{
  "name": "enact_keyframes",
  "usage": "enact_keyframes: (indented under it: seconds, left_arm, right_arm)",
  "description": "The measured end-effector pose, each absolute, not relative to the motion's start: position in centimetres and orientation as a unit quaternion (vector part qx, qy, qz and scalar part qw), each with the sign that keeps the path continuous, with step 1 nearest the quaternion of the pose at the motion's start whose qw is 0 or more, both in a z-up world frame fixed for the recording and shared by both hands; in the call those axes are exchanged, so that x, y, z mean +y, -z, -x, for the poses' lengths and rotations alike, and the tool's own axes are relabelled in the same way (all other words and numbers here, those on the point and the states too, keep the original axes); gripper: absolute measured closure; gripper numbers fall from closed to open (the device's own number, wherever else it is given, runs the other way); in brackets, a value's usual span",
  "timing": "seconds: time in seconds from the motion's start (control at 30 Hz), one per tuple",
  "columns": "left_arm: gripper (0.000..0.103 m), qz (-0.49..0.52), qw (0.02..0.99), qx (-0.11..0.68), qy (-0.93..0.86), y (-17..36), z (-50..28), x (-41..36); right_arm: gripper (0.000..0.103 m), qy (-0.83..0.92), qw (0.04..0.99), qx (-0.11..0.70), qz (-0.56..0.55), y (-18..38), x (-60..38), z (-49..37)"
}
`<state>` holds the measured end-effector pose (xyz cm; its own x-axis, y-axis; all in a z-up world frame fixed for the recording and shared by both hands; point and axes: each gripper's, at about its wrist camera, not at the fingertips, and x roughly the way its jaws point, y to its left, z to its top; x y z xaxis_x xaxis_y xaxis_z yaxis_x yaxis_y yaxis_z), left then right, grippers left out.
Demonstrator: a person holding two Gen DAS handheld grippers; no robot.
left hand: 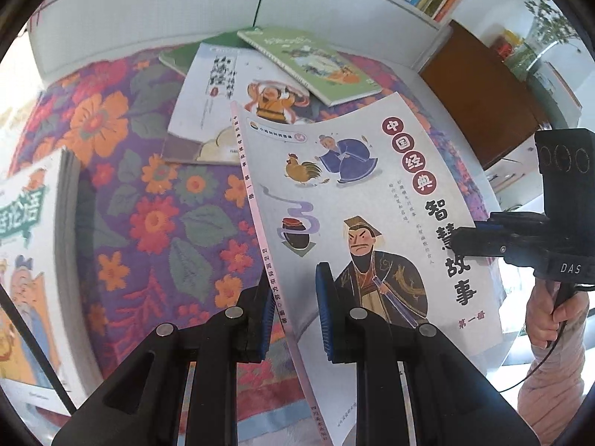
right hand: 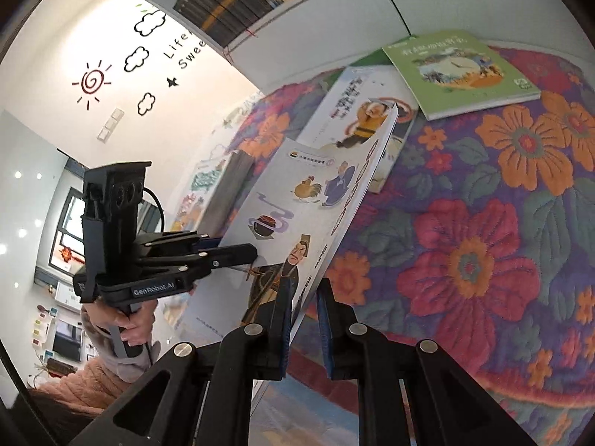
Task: Organize books
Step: 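Carry the white book into the row with the left gripper while the right gripper holds it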
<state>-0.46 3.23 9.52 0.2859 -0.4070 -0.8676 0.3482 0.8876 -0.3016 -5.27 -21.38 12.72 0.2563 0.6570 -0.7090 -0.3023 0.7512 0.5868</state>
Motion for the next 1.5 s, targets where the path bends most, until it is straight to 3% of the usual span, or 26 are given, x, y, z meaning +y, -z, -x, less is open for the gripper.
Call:
enact_keyframes:
  seconds: [0.43, 0.83, 1.13, 1.5]
  left_arm:
    - [0.085, 0.038, 0.836, 0.493, 0.240, -15.0, 1.2, 8.0]
    - [0.085, 0.087, 0.870, 0.443, 0.200, -19.2, -0.3, 19.5]
    - [0.085, 0.105, 0.877, 0.454, 0.119, -14.9, -0.1, 28.0]
    - [0.085, 0.127, 0.857, 0.489, 0.103, -9.2, -0.7, 30.5]
  right_arm:
    - [0.088, -0.310, 0.800, 0.487, -0.165, -17.6, -16.6, 6.3]
    - [0.087, -0.369, 0.787, 0.470, -0.155, -20.7, -7.2, 3.0]
    - [0.087, -0.417, 0.753, 0.493, -0.128, -17.6, 3.4, -1.8]
    - [0.087, -0.401, 0.724, 0.541, -0.149, -10.8, 7.3, -5.0]
